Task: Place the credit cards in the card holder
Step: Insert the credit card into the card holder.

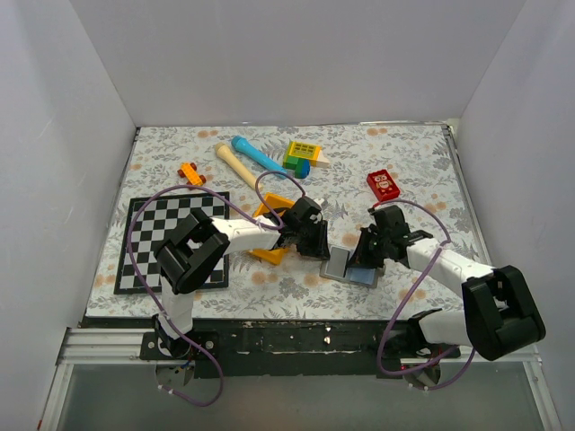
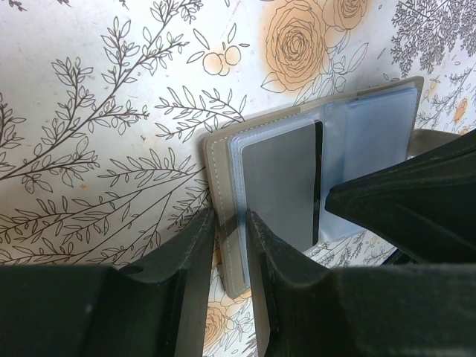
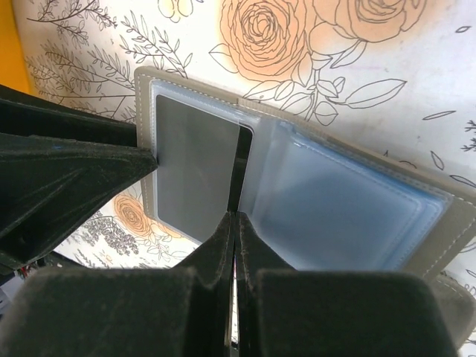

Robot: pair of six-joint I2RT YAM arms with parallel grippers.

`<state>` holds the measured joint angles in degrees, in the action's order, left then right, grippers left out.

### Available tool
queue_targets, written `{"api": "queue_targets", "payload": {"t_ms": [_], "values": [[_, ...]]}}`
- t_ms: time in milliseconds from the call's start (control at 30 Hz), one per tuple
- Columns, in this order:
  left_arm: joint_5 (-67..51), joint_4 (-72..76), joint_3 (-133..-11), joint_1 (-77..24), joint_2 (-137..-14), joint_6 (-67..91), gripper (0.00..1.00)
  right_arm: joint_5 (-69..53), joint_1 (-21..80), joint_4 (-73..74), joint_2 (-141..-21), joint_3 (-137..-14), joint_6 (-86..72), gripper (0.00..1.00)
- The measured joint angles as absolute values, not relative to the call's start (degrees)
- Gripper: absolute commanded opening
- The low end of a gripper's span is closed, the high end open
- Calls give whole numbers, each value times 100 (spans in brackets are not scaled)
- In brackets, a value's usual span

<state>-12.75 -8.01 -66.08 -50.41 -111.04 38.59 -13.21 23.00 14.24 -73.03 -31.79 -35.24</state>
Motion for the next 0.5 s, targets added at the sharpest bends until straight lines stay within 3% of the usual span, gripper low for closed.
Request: {"api": "queue_targets", "payload": {"t_ms": [100, 267, 500], "values": [[-1286, -786, -6604, -5043, -11104, 3859, 22, -1229, 2300, 1538, -7312, -3240, -3492, 1], [-1288, -790, -6595, -5046, -11104, 3865, 9, -1052, 2329, 1721, -7373, -3308, -3457, 1], [-1308, -816, -6571, -5054, -11104, 3876, 2, -882, 2390, 1844, -7568, -3500, -3420, 1]]}}
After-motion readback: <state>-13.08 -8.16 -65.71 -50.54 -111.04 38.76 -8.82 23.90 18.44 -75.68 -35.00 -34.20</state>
